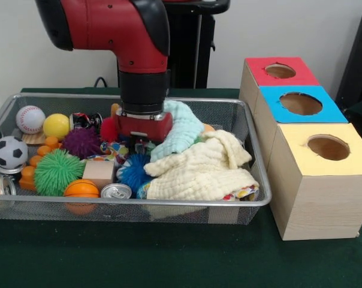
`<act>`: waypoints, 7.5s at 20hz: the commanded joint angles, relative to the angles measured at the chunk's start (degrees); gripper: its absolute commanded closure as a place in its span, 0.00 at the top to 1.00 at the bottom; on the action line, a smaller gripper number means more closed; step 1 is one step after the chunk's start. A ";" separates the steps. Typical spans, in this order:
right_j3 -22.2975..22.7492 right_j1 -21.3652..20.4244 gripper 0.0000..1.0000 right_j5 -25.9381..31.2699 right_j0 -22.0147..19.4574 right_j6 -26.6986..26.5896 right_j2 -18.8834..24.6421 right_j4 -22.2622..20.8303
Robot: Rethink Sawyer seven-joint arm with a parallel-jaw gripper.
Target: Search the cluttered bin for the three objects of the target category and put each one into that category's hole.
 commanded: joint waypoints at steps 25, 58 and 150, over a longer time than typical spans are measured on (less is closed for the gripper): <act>-19.34 32.24 1.00 -9.44 33.58 -2.29 -44.87 38.96; -8.94 16.66 1.00 12.36 -7.02 -21.03 4.38 9.94; -6.36 9.59 1.00 13.31 13.05 -7.25 -15.63 14.69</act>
